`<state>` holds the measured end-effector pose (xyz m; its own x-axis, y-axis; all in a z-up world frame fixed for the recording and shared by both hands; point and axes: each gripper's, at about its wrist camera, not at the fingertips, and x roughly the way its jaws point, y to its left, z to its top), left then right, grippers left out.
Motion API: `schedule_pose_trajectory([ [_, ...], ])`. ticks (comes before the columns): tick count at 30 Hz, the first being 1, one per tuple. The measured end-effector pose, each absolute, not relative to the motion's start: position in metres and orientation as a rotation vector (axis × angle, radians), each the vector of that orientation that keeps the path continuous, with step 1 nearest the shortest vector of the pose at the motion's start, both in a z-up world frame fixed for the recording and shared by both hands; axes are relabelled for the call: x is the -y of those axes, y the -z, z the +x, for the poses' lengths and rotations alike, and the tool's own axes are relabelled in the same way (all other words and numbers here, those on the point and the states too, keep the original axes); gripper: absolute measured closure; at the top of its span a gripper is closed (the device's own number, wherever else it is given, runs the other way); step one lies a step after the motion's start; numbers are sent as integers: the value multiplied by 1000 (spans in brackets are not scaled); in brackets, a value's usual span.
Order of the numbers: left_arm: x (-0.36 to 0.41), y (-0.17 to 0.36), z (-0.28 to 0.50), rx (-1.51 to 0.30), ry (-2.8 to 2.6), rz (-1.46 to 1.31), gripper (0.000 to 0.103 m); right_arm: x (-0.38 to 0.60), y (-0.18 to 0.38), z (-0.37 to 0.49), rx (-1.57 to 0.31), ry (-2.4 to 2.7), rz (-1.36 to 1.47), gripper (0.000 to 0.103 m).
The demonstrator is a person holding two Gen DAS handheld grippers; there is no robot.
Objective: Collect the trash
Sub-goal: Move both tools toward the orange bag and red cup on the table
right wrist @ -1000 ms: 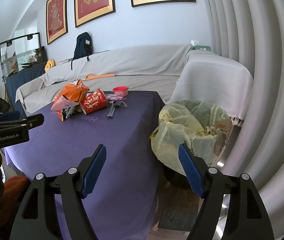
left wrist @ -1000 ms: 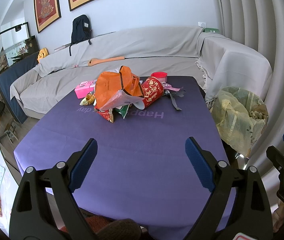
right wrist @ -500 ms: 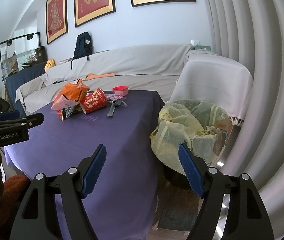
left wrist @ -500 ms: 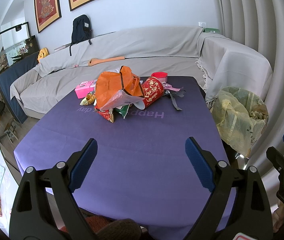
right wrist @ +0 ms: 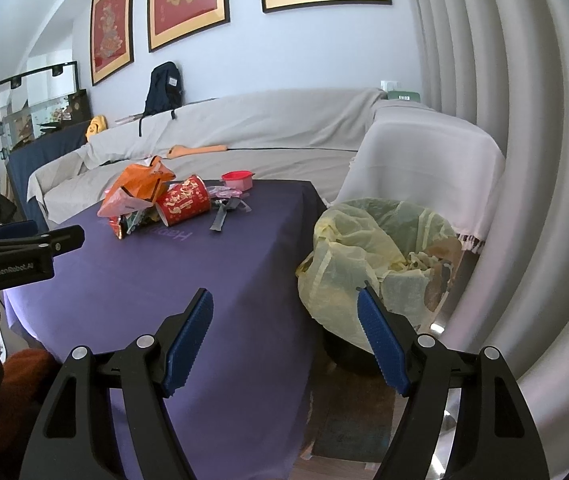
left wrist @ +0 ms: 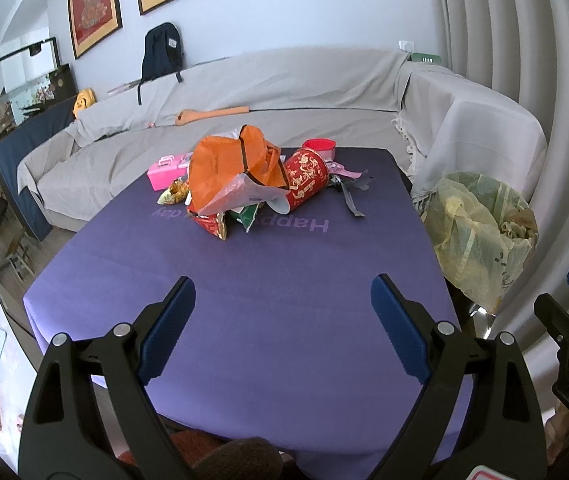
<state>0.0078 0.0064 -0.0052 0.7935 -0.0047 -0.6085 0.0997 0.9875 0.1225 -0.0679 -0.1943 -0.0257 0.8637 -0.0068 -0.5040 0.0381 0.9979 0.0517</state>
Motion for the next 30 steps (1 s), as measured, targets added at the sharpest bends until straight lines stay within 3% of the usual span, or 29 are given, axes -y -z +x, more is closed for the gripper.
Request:
schedule_pose_trajectory([
  [9,-63,6,72,-694,117,28,18,175,21,-22,-597,-24,-20,32],
  [25,-177,12,228,-802,264,-146,15,106,-9,171,-683,-131,-75,32],
  [30,-201,16,257,-774,327,-156,23,94,-11,203,-655,-140,-79,32],
])
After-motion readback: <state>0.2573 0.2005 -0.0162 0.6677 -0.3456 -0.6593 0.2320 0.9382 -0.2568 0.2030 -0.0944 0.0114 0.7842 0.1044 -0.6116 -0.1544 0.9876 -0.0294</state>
